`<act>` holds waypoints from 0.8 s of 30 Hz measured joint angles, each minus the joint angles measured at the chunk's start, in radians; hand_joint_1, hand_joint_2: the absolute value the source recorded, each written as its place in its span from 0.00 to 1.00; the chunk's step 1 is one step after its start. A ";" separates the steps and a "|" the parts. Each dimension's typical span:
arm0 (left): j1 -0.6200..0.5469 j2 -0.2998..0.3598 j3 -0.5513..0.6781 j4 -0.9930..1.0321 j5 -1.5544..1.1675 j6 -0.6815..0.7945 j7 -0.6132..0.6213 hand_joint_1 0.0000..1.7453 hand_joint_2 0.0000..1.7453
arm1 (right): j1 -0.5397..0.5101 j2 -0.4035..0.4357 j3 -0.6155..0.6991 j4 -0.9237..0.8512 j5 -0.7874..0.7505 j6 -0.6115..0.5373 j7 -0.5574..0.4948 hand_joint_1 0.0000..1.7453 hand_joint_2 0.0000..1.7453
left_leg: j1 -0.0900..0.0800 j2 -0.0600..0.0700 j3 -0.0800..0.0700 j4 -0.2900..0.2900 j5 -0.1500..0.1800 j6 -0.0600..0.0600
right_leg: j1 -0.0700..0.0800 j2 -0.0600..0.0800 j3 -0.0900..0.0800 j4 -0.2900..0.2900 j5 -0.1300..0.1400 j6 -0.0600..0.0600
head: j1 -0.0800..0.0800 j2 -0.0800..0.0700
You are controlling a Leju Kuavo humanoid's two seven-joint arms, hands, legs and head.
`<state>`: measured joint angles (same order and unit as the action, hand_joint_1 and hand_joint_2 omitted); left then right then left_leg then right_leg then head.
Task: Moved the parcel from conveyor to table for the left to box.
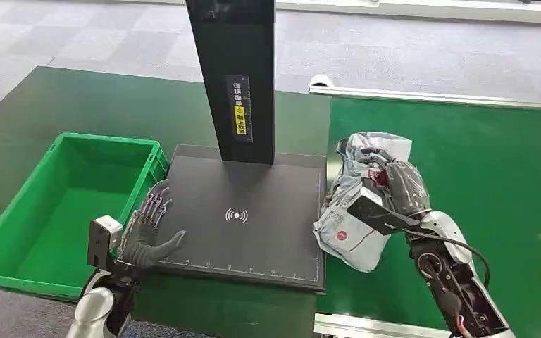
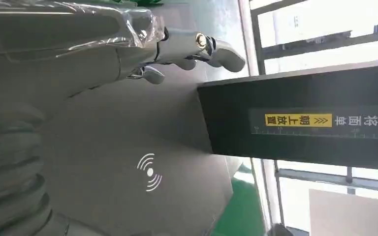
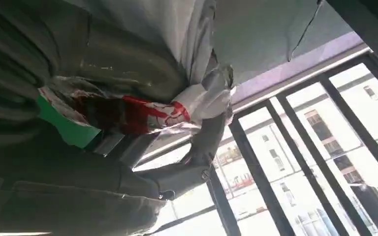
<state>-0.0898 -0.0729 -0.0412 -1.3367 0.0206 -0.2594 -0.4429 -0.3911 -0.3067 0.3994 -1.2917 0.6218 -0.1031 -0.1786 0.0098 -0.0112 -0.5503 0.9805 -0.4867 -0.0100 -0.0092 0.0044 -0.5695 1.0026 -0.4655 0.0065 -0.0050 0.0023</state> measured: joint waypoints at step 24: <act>-0.092 -0.046 0.022 -0.076 0.092 0.451 -0.220 0.00 1.00 | -0.319 0.407 0.474 0.350 0.072 -0.162 -0.330 1.00 1.00 | 0.003 0.006 -0.002 -0.001 0.004 -0.003 | 0.003 0.006 -0.004 0.002 0.003 -0.003 | 0.001 0.000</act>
<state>-0.1819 -0.1190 -0.0187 -1.4122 0.1126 0.1919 -0.6626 -0.7104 0.1000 0.8737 -0.9421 0.6942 -0.2648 -0.5089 0.0129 -0.0054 -0.5519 0.9796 -0.4832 -0.0127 -0.0061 0.0107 -0.5739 1.0049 -0.4624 0.0033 -0.0042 0.0023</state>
